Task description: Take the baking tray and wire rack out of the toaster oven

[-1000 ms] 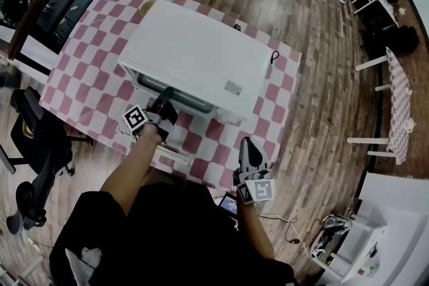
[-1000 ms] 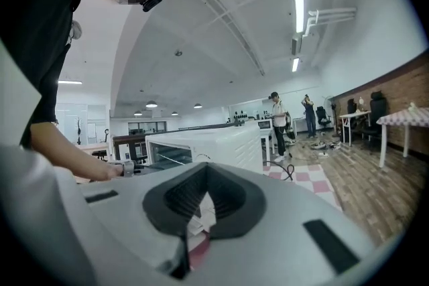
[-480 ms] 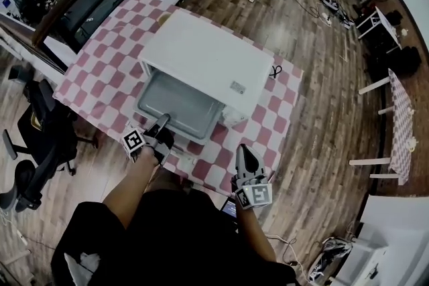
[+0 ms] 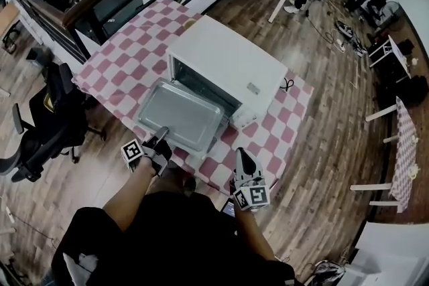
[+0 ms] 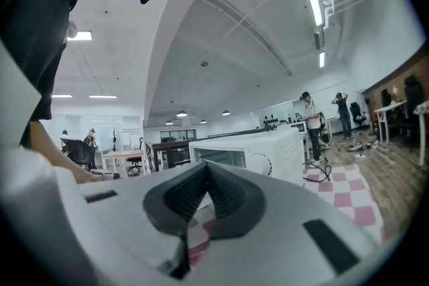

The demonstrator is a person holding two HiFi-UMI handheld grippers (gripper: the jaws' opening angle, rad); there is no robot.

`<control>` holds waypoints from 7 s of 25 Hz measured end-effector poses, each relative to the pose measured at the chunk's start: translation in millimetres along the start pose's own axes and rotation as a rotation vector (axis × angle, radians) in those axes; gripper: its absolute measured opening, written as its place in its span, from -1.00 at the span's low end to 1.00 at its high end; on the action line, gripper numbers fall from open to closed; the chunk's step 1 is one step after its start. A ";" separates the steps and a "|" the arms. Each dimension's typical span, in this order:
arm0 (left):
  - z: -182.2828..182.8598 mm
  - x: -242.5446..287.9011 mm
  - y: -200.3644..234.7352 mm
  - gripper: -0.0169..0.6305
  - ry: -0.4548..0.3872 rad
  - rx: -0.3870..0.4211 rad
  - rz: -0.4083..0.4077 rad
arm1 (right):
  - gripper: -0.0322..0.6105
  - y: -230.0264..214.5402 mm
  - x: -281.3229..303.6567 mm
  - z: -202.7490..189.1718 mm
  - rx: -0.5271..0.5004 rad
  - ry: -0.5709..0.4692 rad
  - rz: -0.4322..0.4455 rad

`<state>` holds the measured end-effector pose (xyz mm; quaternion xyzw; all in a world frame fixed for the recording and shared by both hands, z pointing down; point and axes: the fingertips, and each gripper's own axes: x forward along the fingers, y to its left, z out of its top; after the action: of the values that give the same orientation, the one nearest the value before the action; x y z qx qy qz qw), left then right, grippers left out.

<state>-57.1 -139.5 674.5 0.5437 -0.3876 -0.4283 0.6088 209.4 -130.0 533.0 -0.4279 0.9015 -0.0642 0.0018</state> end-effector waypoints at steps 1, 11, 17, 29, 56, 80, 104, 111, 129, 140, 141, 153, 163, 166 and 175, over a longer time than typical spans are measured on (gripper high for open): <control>4.9 -9.4 -1.1 -0.74 -0.013 0.006 0.002 | -0.89 4.9 2.2 -2.4 0.003 -0.002 0.014; 72.4 -95.2 -28.9 -0.73 -0.139 0.067 -0.007 | -0.89 51.8 42.2 -3.2 0.007 -0.023 0.143; 136.1 -117.2 -47.8 -0.73 -0.196 0.083 -0.010 | -0.89 73.7 78.7 -3.4 0.017 -0.024 0.180; 307.2 -79.4 -51.3 -0.73 -0.213 0.106 0.047 | -0.89 101.7 168.8 3.8 -0.001 0.001 0.088; 378.7 241.1 16.2 -0.73 0.107 0.100 0.186 | -0.89 59.1 209.6 -3.5 0.024 0.094 -0.398; 383.0 279.9 52.2 -0.32 0.106 0.077 0.387 | -0.89 76.4 202.0 -7.6 -0.022 0.127 -0.385; 314.3 144.7 -151.5 -0.45 0.231 0.541 -0.146 | -0.89 80.9 199.0 38.0 -0.072 -0.048 -0.338; 225.1 99.3 -206.9 -0.64 0.340 1.165 -0.251 | -0.89 79.2 174.8 58.3 -0.111 -0.099 -0.326; 3.3 54.4 -216.5 -0.96 0.262 1.557 -0.302 | -0.89 9.1 45.1 75.4 -0.190 -0.107 -0.324; -63.5 66.0 -185.3 -0.96 0.329 1.438 -0.287 | -0.89 -40.2 -10.5 67.5 -0.171 -0.112 -0.273; -68.0 65.9 -183.4 -0.96 0.337 1.453 -0.287 | -0.89 -42.1 -11.8 65.6 -0.166 -0.111 -0.265; -53.9 76.3 -181.8 -0.96 0.301 1.283 -0.246 | -0.89 -39.7 8.0 45.1 -0.120 -0.095 -0.206; -15.7 141.3 -125.3 -0.59 0.367 0.423 -0.282 | -0.89 -50.3 40.9 33.7 -0.098 -0.017 -0.294; -11.5 171.8 -105.4 -0.43 0.362 0.216 -0.281 | -0.89 -52.1 43.7 36.2 -0.085 -0.024 -0.334; -14.6 241.0 -60.8 -0.14 0.388 0.137 -0.182 | -0.89 -52.5 37.1 20.4 -0.044 0.005 -0.484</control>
<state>30.7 -364.4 614.0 0.6889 -0.2407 -0.3415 0.5923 227.6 -193.7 520.9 -0.6312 0.7740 -0.0440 -0.0252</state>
